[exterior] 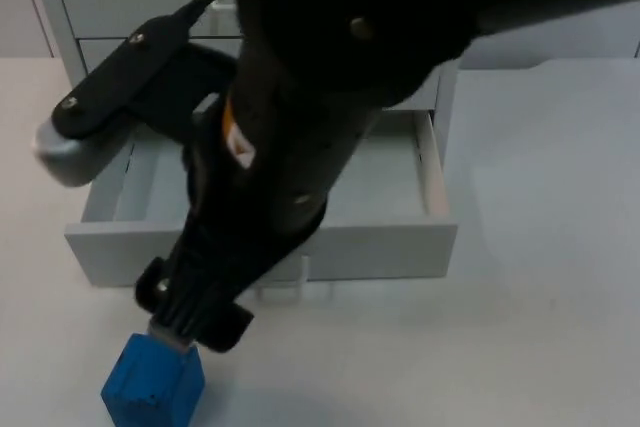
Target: Open the drawer with the left hand, place the block into the drawer with the right hand, then close the drawer with the left hand.
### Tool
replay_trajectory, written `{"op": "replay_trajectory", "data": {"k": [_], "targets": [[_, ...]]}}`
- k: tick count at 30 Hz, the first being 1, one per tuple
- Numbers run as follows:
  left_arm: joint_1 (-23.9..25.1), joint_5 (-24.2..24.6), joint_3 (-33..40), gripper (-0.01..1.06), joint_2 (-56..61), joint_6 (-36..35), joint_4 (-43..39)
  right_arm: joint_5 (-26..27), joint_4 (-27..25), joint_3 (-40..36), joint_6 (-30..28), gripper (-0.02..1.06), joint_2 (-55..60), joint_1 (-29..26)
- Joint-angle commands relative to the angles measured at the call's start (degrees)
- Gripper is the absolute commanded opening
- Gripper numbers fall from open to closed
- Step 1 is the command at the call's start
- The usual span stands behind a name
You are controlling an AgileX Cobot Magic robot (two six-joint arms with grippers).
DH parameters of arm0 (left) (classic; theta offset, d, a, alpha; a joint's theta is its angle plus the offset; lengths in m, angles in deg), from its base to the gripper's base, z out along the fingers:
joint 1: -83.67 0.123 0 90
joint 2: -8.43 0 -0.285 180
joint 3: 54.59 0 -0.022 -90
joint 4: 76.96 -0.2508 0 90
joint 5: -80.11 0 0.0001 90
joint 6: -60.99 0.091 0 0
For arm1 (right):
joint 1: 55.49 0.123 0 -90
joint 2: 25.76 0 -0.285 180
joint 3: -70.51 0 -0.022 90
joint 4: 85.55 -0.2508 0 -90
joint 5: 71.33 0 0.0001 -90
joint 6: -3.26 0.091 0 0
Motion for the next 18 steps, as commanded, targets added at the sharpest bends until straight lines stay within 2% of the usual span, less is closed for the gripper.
{"op": "replay_trajectory", "data": {"k": [1, 8, 18], "targets": [[0.2, -0.1, 0.2, 1.05, 0.2, -0.3, 0.7, 1.0, -0.7, 2.1, -1.5, 0.91, 1.5, 0.9], [0.2, -0.1, 0.2, 1.05, 0.2, -0.3, 0.6, 2.3, -8.9, 7.9, -8.4, 0.91, 8.2, 1.9], [0.2, -0.1, 0.2, 1.05, 0.2, -0.3, 0.3, 6.2, -8.8, 9.1, -10.6, 0.91, 13.3, 1.9]]}}
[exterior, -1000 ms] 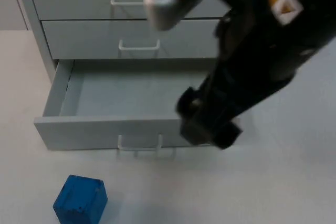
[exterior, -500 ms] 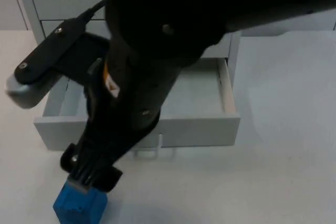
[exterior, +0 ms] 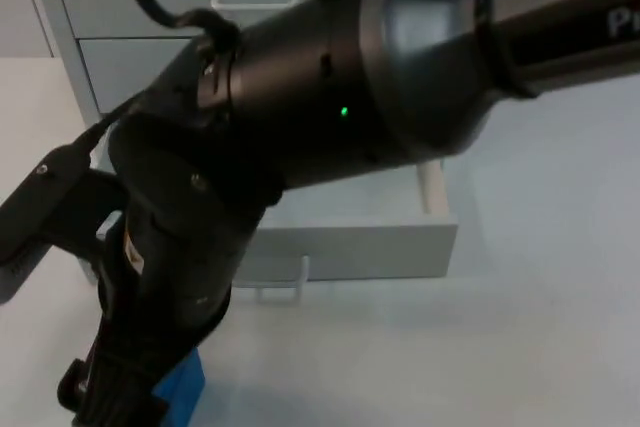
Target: Open the drawer with the left hand, place the block into the drawer with the right hand, then close the drawer with the left hand.
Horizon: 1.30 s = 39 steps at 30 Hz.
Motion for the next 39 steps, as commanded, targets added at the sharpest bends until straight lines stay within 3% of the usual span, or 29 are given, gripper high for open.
{"op": "replay_trajectory", "data": {"k": [1, 7, 10, 12, 14, 15, 18, 28, 32, 36, 37, 39], "targets": [[0.2, -0.1, 0.2, 1.05, 0.2, -0.2, 0.0, 1.7, -0.2, 0.6, -0.9, 0.91, 0.5, 0.4], [0.2, -0.1, 0.2, 1.05, 0.2, -0.2, -1.0, 1.7, -0.2, 1.8, -0.9, 0.90, 3.7, 0.4], [0.2, -0.1, 0.2, 1.05, 0.2, -0.2, -1.0, 1.6, -0.2, 1.8, -0.9, 0.83, 4.4, 0.4], [0.2, -0.1, 0.2, 1.05, 0.2, -0.2, -1.0, 1.8, -0.5, 1.8, -0.9, 0.67, 4.6, 0.4], [0.2, -0.1, 0.2, 1.05, 0.2, -0.2, -1.0, 1.9, -1.0, 1.8, -0.9, 0.42, 4.6, 0.4], [0.2, -0.1, 0.2, 1.05, 0.2, -0.2, -1.0, 1.9, -1.0, 1.8, -0.9, 0.42, 4.6, 0.4], [0.2, -0.1, 0.2, 1.05, 0.2, -0.2, -1.0, 1.3, -1.2, 1.8, -1.5, 0.01, 3.5, 0.4], [0.2, -0.1, 0.2, 1.05, 0.2, -0.2, -1.0, -5.0, -1.1, 1.8, -1.5, 0.00, -8.5, 0.3], [0.2, -0.1, 0.2, 1.05, 0.2, -0.2, -1.0, -7.8, 2.0, 1.6, 2.6, 0.00, -13.4, -1.3], [0.2, -0.1, 0.2, 1.05, 0.2, -0.1, -1.0, -6.3, 15.6, -1.7, 24.4, 0.00, -17.0, -5.1], [0.2, -0.1, 0.2, 1.05, 0.2, -0.1, -1.0, -6.3, 15.6, -1.7, 24.4, 0.00, -17.0, -5.1], [0.2, -0.1, 0.2, 1.05, 0.2, -0.1, -1.0, -3.9, 20.3, -4.6, 34.9, 0.00, -17.0, -6.9]]}}
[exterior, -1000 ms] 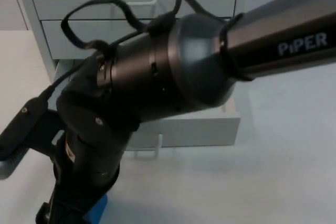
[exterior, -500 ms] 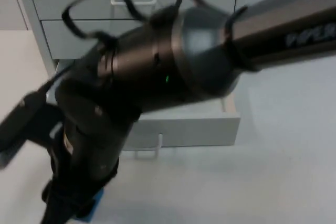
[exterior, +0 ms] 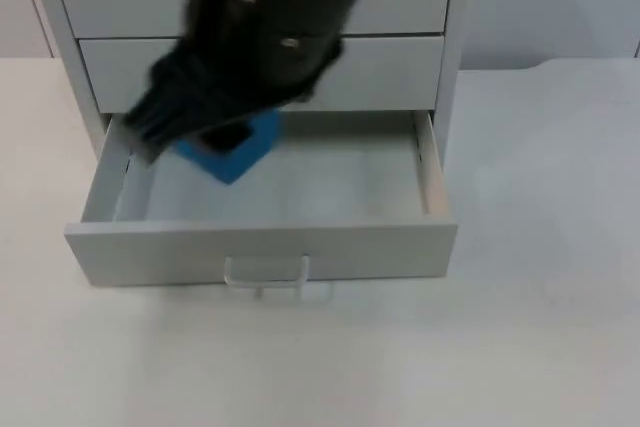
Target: Open the drawer with the left hand, place the block into the drawer with the right hand, then close the drawer with the left hand.
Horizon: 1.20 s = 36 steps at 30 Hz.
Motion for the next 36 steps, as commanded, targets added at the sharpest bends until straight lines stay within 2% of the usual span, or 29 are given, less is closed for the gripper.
{"op": "replay_trajectory", "data": {"k": [1, 3, 5, 6, 8, 9, 11, 14, 18, 19, 21, 24, 26, 30, 32, 33, 34, 36], "targets": [[0.2, -0.1, 0.2, 1.05, 0.2, -0.1, -0.2, 3.8, 4.8, -3.0, 10.9, 0.00, -0.2, -1.6], [0.2, -0.1, 0.2, 1.05, 0.2, -0.1, -0.2, 8.6, 8.1, -7.0, 18.9, 0.00, -0.2, -2.5], [0.2, -0.1, 0.2, 1.05, 0.2, -0.1, -0.2, 9.8, 9.3, -7.8, 21.0, 0.00, -0.2, -2.8], [0.2, -0.1, 0.2, 1.05, 0.2, -0.1, -0.1, 12.6, 13.2, -9.5, 26.8, 0.00, 0.1, -3.4], [0.2, -0.1, 0.2, 1.05, 0.2, -0.1, -0.1, 13.0, 20.0, -10.0, 35.4, 0.00, 0.8, -3.6], [0.2, -0.1, 0.2, 1.05, 0.2, -0.1, -0.1, 13.0, 20.0, -10.0, 35.4, 0.00, 0.8, -3.6], [0.2, -0.1, 0.2, 1.05, 0.2, -0.1, 0.1, 12.4, 25.2, -9.9, 39.8, 0.00, 2.1, -3.6], [0.2, -0.1, 0.2, 1.05, 0.2, -0.1, 0.4, 13.3, 29.5, -9.9, 45.5, 0.00, 4.1, -3.7], [0.2, -0.1, 0.2, 1.05, 0.2, -0.1, 0.4, 13.9, 31.8, -9.9, 49.0, 0.00, 6.5, -4.7], [0.2, -0.1, 0.2, 1.05, 0.2, -0.1, 0.4, 14.7, 33.3, -9.9, 51.4, 0.00, 7.7, -5.7], [0.2, -0.1, 0.2, 1.05, 0.2, -0.1, 0.4, 14.8, 33.4, -9.9, 52.0, 0.00, 8.2, -5.9], [0.2, -0.1, 0.2, 1.05, 0.2, -0.1, 0.4, 18.3, 35.0, -9.9, 55.5, 0.00, 10.5, -8.4], [0.2, -0.1, 0.2, 1.05, 0.2, -0.1, 0.4, 20.0, 34.5, -9.9, 55.7, 0.00, 11.6, -9.7], [0.2, -0.1, 0.2, 1.05, 0.2, -0.1, 0.4, 20.1, 34.5, -9.9, 55.7, 0.00, 12.8, -10.2], [0.2, -0.1, 0.2, 1.05, 0.2, -0.1, 0.2, 20.3, 35.0, -9.9, 55.7, 0.08, 13.1, -10.2], [0.2, -0.1, 0.2, 1.05, 0.2, -0.1, 0.1, 20.8, 35.2, -9.9, 55.7, 0.16, 13.1, -10.2], [0.2, -0.1, 0.2, 1.05, 0.2, -0.1, 0.1, 20.8, 35.2, -9.9, 55.7, 0.16, 13.1, -10.2], [0.2, -0.1, 0.2, 1.05, 0.2, -0.1, 0.1, 21.2, 35.8, -9.9, 55.7, 0.41, 13.1, -10.2]]}}
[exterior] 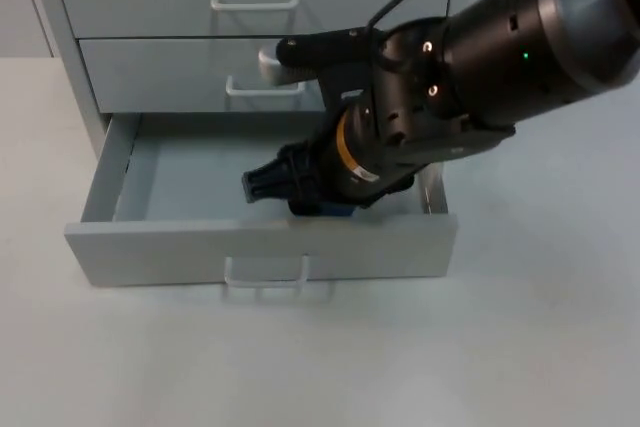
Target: Open the drawer with the left hand, place the block into the drawer with the right hand, then close the drawer with the left hand.
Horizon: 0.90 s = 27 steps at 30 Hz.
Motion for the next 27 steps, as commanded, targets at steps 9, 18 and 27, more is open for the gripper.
{"op": "replay_trajectory", "data": {"k": [9, 18, 27], "targets": [[0.2, -0.4, 0.2, 1.05, 0.2, 0.0, -0.1, 0.5, 1.0, 0.4, -1.9, 1.05, -4.2, 0.9], [0.2, -0.5, 0.2, 1.05, 0.2, 0.0, -0.1, -5.7, -15.5, -3.7, -20.5, 1.05, -17.6, 6.1], [0.2, -0.3, 0.2, 1.05, 0.2, 0.0, -0.1, -7.4, -27.8, -16.4, -34.7, 1.05, -29.6, 5.8]]}}
